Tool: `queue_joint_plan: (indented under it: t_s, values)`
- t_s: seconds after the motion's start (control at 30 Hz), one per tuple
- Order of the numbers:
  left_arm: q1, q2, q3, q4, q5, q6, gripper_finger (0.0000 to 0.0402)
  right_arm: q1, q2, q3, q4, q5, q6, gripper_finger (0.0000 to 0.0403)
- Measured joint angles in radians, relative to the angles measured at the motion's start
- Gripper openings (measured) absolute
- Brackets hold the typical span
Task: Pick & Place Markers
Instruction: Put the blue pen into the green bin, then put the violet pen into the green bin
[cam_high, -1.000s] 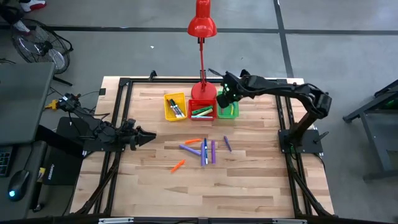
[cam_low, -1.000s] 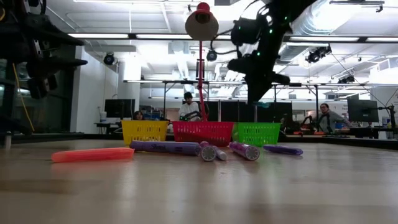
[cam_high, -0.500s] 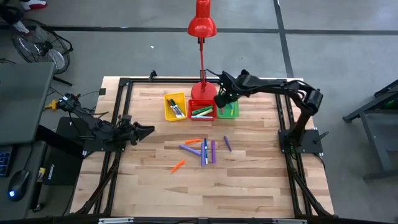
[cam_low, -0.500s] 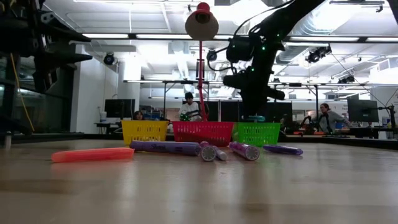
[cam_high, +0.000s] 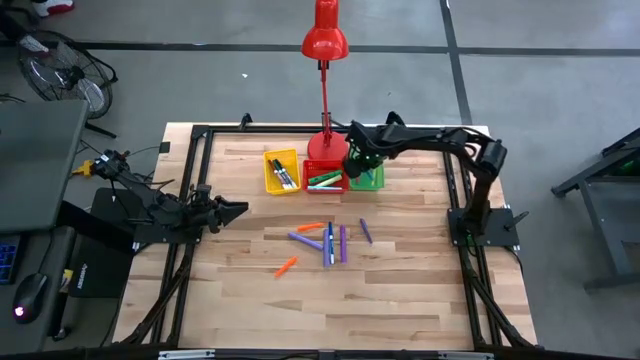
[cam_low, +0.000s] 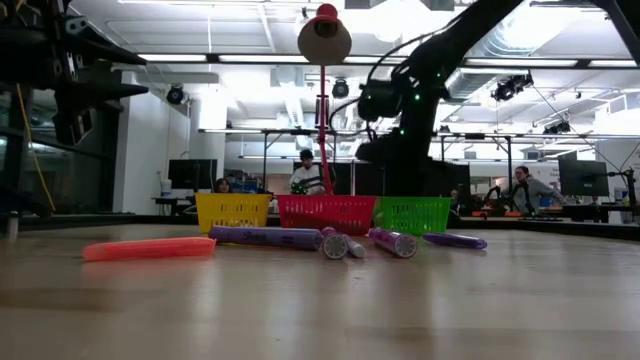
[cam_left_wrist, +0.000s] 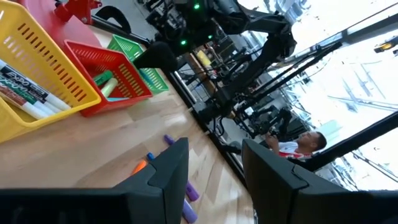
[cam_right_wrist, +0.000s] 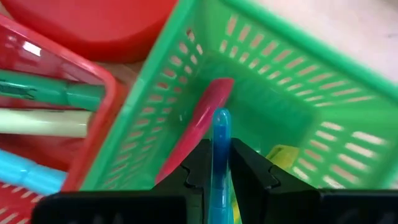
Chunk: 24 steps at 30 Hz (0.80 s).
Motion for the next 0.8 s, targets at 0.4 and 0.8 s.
queue_joint_plan:
  t_s: [0.4,0.8]
  values:
    - [0.0,0.0,0.0,-0.001,0.013,-0.007,0.0147,0.0,0.034,0.0,0.011,0.036,0.104,0.0048]
    - [0.0,0.0,0.0,-0.001,0.013,-0.008,0.0147,0.0,0.034,0.0,0.01,0.026,0.121,0.009]
